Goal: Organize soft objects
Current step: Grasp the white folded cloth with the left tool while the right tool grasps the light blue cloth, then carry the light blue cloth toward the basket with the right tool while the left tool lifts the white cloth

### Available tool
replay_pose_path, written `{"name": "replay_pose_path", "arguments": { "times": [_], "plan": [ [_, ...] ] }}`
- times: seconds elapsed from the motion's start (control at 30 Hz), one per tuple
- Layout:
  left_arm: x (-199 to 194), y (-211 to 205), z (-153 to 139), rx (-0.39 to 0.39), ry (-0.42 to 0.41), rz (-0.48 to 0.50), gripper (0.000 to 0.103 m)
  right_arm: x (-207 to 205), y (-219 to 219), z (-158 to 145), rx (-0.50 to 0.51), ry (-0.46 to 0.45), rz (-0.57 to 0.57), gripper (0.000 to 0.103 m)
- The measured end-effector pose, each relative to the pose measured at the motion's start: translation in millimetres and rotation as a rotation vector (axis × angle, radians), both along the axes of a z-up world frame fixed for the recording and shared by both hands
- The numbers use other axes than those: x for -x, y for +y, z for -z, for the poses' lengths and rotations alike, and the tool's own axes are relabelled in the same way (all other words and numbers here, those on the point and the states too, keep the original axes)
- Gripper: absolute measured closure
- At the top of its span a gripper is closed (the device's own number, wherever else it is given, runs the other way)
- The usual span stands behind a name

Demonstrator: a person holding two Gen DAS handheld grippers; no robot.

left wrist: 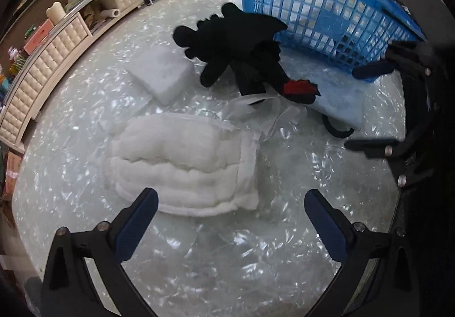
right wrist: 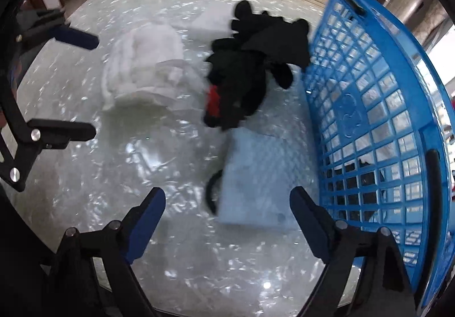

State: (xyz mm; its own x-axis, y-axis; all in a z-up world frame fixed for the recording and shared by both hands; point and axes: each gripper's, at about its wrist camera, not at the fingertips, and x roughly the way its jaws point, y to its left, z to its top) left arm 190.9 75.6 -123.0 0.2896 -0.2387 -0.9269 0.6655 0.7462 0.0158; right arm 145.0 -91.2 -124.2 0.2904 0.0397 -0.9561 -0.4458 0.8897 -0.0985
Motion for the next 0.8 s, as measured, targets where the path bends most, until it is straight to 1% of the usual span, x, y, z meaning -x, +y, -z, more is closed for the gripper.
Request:
{"name": "replay_pose_path", "arguments": {
  "times": [0.07, 0.1, 0.2, 0.23, 0.27, 0.33, 0.37, 0.43, 0.47, 0.53, 0.57, 0.6, 0.63, 0.67, 0.73, 0.77, 0.8],
  "plan": [
    [-3, -3, 7, 0.000, 0.007, 0.013, 0.001, -4, -8, 2, 0.007, 0.004, 0.026, 0.016],
    [-5, -6, 11, -0.002, 0.007, 0.015, 0.003, -6, -10, 4, 0.009, 0.010, 0.034, 0.016],
    [-10, -8, 21, 0.001, 0.008, 0.003, 0.019, -12, -17, 12, 0.011, 0.029, 0.065, 0.019],
    [-12, -8, 24, 0.006, 0.019, 0.002, 0.024, -13, -18, 14, 0.011, 0.031, 0.069, 0.022],
    [-14, -8, 27, 0.004, 0.027, 0.003, 0.025, -15, -20, 17, 0.012, 0.039, 0.074, 0.024],
    [-15, -7, 31, -0.007, 0.030, -0.002, 0.033, -17, -22, 19, -0.004, 0.046, 0.082, 0.026],
    [-17, -6, 32, -0.008, 0.034, -0.006, 0.035, -17, -22, 20, -0.004, 0.045, 0.084, 0.027],
    [-20, -3, 34, -0.005, 0.035, -0.019, 0.044, -18, -24, 22, -0.012, 0.045, 0.086, 0.033],
    [-23, -2, 34, 0.000, 0.037, -0.028, 0.047, -19, -25, 22, -0.013, 0.046, 0.088, 0.034],
    [-25, 3, 34, 0.005, 0.031, -0.046, 0.054, -25, -30, 21, -0.020, 0.055, 0.094, 0.043],
    [-27, 6, 34, 0.010, 0.028, -0.053, 0.057, -31, -34, 21, -0.025, 0.064, 0.098, 0.045],
    [-27, 9, 34, 0.013, 0.027, -0.056, 0.064, -31, -35, 22, -0.022, 0.064, 0.099, 0.047],
    [-27, 11, 33, 0.013, 0.022, -0.064, 0.069, -36, -38, 20, -0.020, 0.063, 0.100, 0.050],
    [-28, 14, 33, 0.012, 0.017, -0.076, 0.071, -38, -40, 21, -0.021, 0.064, 0.103, 0.052],
    [-30, 19, 33, 0.024, 0.024, -0.102, 0.078, -41, -43, 21, -0.026, 0.066, 0.101, 0.062],
    [-32, 21, 32, 0.031, 0.032, -0.105, 0.080, -41, -44, 22, -0.028, 0.066, 0.101, 0.065],
    [-33, 23, 32, 0.036, 0.039, -0.108, 0.084, -41, -45, 22, -0.035, 0.069, 0.098, 0.071]
  ]
}}
